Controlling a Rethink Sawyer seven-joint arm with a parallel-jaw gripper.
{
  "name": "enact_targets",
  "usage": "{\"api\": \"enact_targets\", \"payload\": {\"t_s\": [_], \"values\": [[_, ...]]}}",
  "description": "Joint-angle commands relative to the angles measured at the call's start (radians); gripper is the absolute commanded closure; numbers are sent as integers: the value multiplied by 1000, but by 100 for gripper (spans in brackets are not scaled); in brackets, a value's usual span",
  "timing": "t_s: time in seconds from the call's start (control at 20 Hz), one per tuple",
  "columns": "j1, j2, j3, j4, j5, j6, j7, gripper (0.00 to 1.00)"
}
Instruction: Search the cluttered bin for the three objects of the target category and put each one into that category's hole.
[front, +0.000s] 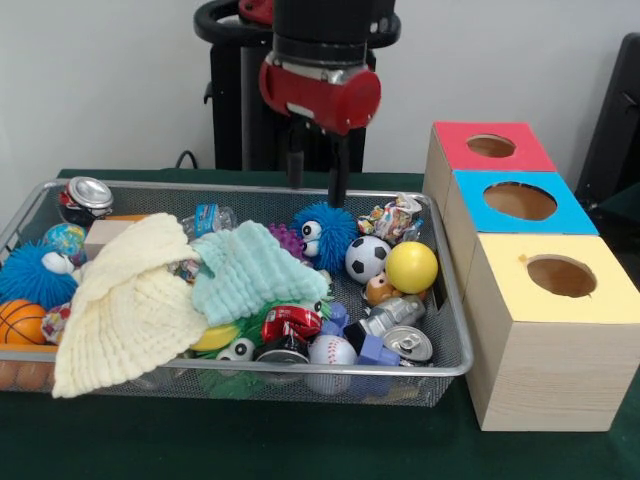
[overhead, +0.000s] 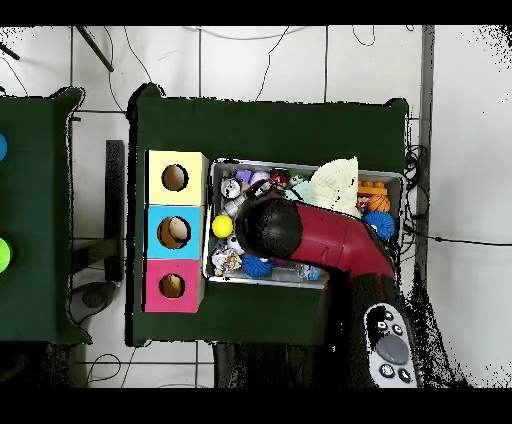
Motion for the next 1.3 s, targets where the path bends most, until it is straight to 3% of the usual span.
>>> {"api": "enact_targets", "payload": {"t_s": [0.05,0.5,0.85,1.3], "values": [[28,167,34,84,-27,-179,136,0],[48,205,7,144,-36,-258,100,0],[131,164,-76,242,26,-229,192,0],[202,235,-105,257,77,-345,243,0]]}}
